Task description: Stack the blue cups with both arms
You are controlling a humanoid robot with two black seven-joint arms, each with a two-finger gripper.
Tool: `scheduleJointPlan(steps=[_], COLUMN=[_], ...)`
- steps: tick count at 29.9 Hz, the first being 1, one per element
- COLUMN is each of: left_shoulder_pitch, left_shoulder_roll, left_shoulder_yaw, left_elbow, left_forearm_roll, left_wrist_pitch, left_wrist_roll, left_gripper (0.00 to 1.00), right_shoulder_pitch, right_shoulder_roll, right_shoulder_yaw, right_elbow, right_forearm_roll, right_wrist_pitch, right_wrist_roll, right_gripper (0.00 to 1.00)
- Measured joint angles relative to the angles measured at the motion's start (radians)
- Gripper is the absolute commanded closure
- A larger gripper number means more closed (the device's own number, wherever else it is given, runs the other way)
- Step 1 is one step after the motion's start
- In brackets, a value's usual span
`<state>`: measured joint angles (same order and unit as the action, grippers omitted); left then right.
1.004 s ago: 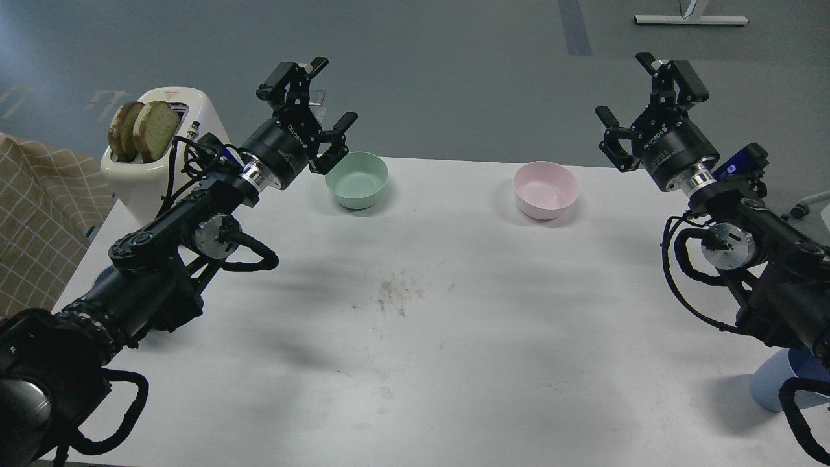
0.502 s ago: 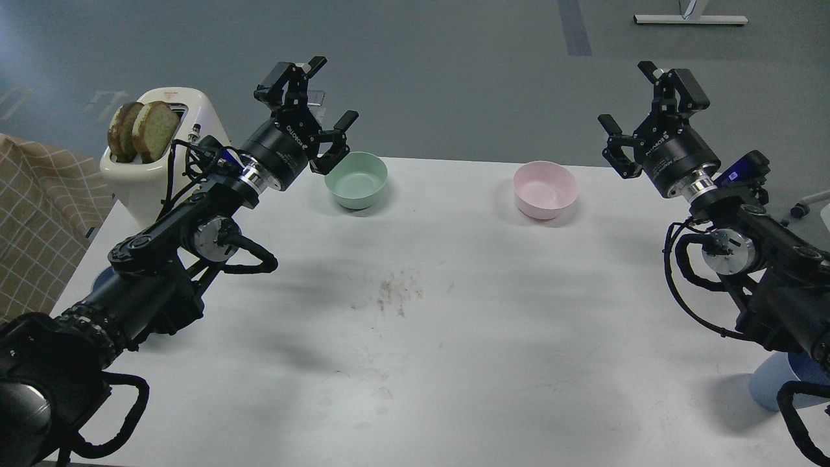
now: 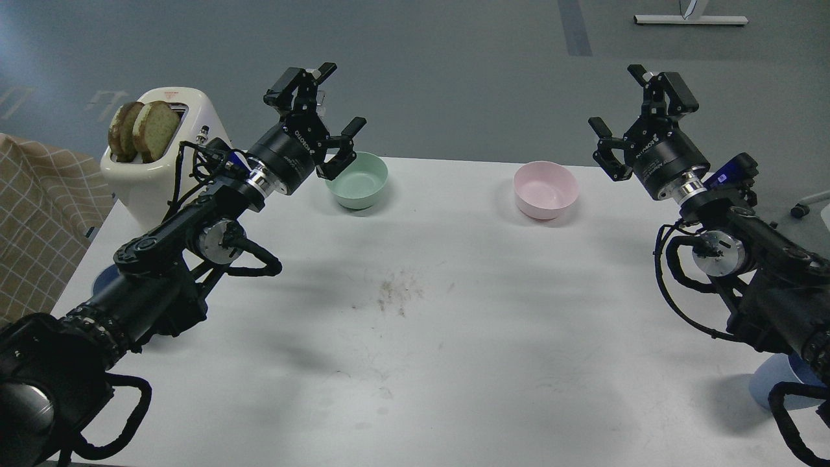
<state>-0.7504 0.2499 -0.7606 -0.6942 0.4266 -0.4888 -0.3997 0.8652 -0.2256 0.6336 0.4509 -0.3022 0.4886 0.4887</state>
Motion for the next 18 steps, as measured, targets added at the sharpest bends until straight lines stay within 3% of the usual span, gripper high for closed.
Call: scheduleJointPlan(steps=[18], left_shoulder_pitch=[0.004], left_shoulder_roll=[-0.003], left_shoulder_yaw=[-0.006], left_elbow=[-0.041], left_forearm_roll=[0.0], left_wrist_pitch=[0.0], left_wrist_roll=[-0.004], left_gripper=[0.02], right_shoulder_pitch=[-0.002], right_shoulder_roll=[0.013], right_shoulder_yaw=[0.006], right_elbow=[0.0], right_forearm_roll=[0.003], right_wrist_pitch=[0.0], right_wrist_roll=[0.0], right_gripper=[0.0])
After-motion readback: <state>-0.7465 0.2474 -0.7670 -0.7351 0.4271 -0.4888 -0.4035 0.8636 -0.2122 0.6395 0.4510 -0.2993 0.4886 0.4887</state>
